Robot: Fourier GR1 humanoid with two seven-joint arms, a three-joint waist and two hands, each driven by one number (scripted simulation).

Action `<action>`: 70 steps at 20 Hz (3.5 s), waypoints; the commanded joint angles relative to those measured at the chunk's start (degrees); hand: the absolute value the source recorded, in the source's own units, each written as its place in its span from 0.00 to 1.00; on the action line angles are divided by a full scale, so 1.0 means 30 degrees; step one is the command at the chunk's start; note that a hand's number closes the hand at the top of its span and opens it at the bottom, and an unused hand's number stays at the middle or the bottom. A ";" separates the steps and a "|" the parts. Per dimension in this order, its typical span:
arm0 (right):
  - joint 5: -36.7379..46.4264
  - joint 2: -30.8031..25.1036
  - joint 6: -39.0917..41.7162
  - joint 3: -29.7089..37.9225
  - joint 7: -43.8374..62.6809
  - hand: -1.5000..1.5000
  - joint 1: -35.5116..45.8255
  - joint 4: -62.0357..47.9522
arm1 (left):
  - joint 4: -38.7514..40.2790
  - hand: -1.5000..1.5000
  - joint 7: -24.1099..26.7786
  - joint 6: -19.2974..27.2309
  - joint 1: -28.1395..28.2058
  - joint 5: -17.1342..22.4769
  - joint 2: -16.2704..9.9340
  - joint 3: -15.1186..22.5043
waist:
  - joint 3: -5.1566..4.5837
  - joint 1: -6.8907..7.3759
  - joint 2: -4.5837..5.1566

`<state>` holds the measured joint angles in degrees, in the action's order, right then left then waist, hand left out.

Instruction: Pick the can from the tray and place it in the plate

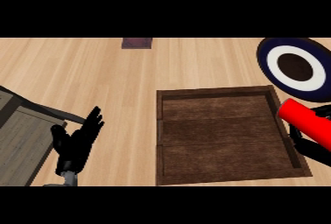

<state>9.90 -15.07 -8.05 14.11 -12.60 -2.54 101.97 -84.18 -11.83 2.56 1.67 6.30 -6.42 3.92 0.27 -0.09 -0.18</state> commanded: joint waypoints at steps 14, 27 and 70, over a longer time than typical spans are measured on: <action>-0.1131 -0.5518 -0.1513 0.5765 -0.7411 1.00 1.2772 -2.1123 | 0.1649 0.50 -0.0407 0.0139 -0.1767 -0.0607 0.0474 0.0101 | -0.0032 0.0784 0.0371; 0.2422 -0.8679 -0.1703 0.3917 -0.6894 0.00 1.4528 -2.8378 | 0.0640 0.50 -0.0578 -0.0530 -0.1676 -0.0670 0.0493 0.0882 | 0.0035 0.2079 0.0938; -0.0839 -1.1385 1.3752 0.6360 -1.3619 0.00 0.9441 -2.9529 | 0.0365 0.50 -0.0291 -0.0052 -0.0694 -0.0417 0.0615 0.0055 | 0.0173 0.0750 0.0553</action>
<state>6.72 -49.15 25.90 33.98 -45.41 28.54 13.33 -84.14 -12.58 2.04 -0.51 5.07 -4.68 4.48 0.92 2.39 1.42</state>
